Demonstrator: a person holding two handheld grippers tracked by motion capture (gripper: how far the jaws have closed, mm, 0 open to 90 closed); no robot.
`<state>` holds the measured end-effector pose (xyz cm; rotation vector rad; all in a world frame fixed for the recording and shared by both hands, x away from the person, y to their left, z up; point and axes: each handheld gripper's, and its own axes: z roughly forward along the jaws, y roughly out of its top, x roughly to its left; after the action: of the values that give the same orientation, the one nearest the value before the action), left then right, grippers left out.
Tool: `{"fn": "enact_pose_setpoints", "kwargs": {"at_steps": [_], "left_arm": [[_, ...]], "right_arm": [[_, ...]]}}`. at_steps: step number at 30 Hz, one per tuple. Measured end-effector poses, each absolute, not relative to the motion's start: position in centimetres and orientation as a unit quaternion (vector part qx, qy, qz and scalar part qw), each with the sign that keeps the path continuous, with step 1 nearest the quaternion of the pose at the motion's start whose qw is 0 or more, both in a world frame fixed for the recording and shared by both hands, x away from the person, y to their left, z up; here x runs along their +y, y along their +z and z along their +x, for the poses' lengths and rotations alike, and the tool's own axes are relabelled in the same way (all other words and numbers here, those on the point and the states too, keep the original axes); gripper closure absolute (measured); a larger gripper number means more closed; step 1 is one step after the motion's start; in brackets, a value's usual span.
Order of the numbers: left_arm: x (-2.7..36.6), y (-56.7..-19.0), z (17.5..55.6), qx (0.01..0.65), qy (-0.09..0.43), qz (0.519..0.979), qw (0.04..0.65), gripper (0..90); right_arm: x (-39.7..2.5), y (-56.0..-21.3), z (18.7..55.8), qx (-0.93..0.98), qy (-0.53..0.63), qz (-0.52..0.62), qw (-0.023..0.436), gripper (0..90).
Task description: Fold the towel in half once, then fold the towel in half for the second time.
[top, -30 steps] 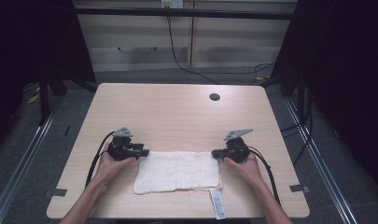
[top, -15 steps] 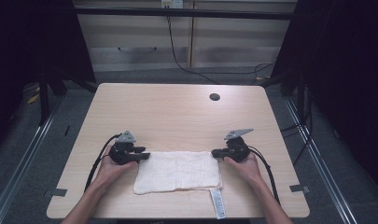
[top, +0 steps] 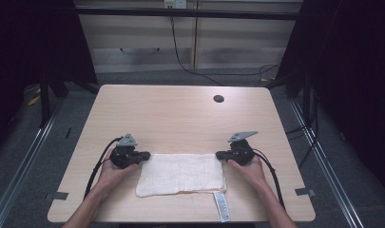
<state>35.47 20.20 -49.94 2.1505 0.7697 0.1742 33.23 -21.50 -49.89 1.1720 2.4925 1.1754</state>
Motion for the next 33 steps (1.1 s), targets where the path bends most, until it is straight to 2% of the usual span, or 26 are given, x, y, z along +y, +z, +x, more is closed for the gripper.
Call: {"fn": "enact_pose_setpoints", "kwargs": {"at_steps": [17,27,33], "left_arm": [[21.5,-48.4,36.1,0.332,0.070,0.824,0.453,85.7],[21.7,-45.7,35.6,0.326,0.084,0.804,0.490,85.7],[21.5,-46.9,35.9,0.338,0.082,0.811,0.470,85.7]], "right_arm": [[-21.2,-47.2,33.3,0.816,0.431,0.370,0.105,86.5],[-22.0,-45.3,33.7,0.797,0.460,0.372,0.123,86.8],[-21.8,-45.0,32.8,0.804,0.457,0.360,0.124,86.9]]}}
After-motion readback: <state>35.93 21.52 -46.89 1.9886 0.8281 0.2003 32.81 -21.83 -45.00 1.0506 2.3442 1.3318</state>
